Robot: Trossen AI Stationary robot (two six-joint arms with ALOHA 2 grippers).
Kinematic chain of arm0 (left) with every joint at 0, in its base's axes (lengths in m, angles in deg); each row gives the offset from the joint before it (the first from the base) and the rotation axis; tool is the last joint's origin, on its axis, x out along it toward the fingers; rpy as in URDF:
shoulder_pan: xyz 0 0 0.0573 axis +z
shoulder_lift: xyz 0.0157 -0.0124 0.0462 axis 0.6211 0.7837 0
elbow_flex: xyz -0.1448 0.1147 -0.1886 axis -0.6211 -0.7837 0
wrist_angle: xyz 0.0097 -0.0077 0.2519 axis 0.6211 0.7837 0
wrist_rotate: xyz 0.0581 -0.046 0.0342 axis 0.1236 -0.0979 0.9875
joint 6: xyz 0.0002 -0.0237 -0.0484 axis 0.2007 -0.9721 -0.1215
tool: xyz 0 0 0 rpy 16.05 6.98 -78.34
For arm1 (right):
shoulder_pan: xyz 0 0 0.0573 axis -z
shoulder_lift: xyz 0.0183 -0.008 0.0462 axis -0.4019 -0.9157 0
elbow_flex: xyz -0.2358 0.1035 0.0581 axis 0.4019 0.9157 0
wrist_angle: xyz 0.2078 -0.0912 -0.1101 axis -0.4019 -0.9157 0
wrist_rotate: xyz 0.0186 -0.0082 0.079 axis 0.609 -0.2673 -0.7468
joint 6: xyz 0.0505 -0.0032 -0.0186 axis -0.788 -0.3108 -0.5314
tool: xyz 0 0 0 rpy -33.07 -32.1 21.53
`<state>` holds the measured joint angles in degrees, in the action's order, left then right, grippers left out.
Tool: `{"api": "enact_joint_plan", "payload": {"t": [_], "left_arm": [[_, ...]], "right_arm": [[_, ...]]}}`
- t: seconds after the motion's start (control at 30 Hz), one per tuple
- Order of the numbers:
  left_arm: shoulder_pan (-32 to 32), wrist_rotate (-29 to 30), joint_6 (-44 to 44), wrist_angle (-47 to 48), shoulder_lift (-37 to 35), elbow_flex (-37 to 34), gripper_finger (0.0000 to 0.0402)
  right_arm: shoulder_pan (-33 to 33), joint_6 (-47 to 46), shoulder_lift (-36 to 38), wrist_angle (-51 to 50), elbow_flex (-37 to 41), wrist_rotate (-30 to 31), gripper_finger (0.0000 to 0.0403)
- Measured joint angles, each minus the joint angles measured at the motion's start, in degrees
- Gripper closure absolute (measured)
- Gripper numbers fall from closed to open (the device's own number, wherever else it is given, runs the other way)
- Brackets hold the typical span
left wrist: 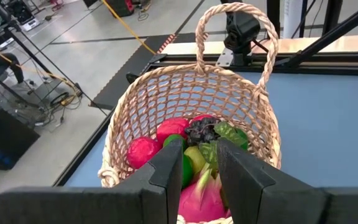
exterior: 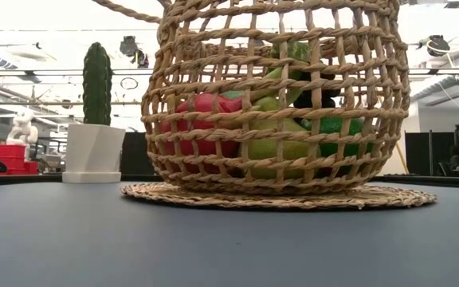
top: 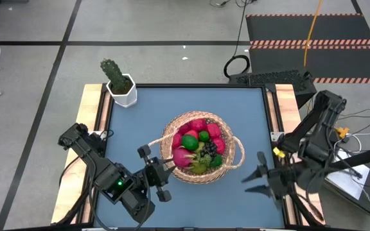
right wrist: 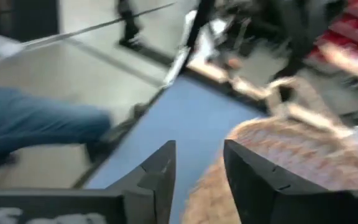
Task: Build produce basket
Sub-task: Return to Home Position
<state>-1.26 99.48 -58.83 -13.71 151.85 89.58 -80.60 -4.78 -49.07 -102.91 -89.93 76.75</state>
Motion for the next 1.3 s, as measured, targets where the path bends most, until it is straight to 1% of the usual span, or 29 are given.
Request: {"api": "enact_joint_plan", "payload": {"t": [0.03,0.1,0.17,0.23,0.37,0.4,0.5,0.6,0.73,0.83,0.93,1.0,1.07,1.17,1.23,1.3], "left_arm": [[0.0,0.0,-0.1,0.0,0.0,0.0,0.03],[0.0,0.0,-0.2,0.0,0.0,0.0,0.03],[0.0,0.3,-0.1,0.0,0.0,0.0,0.03],[0.0,1.3,-0.1,0.0,0.0,0.0,0.03],[0.0,3.7,0.6,-0.2,0.0,0.0,0.03],[0.1,3.8,1.2,-0.9,0.0,-0.5,0.03],[0.6,3.8,6.0,-3.9,-0.1,-2.9,0.03],[1.4,3.6,9.8,-4.8,0.0,-4.4,0.03],[3.6,3.7,12.5,-4.4,-0.5,-4.7,0.03],[5.6,3.0,15.5,-4.2,-2.2,-4.8,0.03],[7.2,2.7,16.1,-3.0,-4.6,-4.8,0.0301],[8.2,2.8,15.5,-1.3,-6.0,-4.9,0.0309],[8.9,3.3,15.3,-1.4,-8.5,-7.3,0.0327],[9.9,3.4,15.7,-4.3,-13.8,-14.5,0.0365],[10.9,3.4,15.9,-8.0,-17.9,-20.7,0.039],[11.7,3.2,17.9,-14.7,-22.0,-27.2,0.0395]], "right_arm": [[-0.6,-2.1,-0.6,-1.0,0.2,-1.0,0.028],[-1.8,-5.4,-1.6,-0.7,1.9,-0.9,0.0294],[-2.6,-6.7,-2.3,1.8,4.8,-0.5,0.0307],[-3.2,-6.9,-2.8,6.0,8.2,2.0,0.0321],[-3.6,-4.3,-2.6,15.6,14.4,8.9,0.035],[-3.6,-2.8,-2.3,17.4,15.3,9.7,0.0358],[-3.6,1.6,-0.6,20.0,15.9,9.8,0.0385],[-3.6,4.8,2.4,20.5,15.8,9.6,0.04],[-3.6,9.6,8.8,19.4,15.8,9.7,0.0396],[-3.5,14.8,14.5,18.9,15.8,9.8,0.04],[-3.4,20.0,20.2,18.8,15.8,9.9,0.0401],[-3.4,22.6,23.7,17.7,15.8,10.0,0.0401],[-3.3,23.6,26.9,15.5,15.7,10.1,0.0402],[-2.7,22.7,31.1,10.9,15.7,11.6,0.0402],[-2.3,20.9,33.3,7.4,15.7,13.0,0.0402],[-1.9,19.3,35.0,3.4,15.7,13.0,0.0402]]}}
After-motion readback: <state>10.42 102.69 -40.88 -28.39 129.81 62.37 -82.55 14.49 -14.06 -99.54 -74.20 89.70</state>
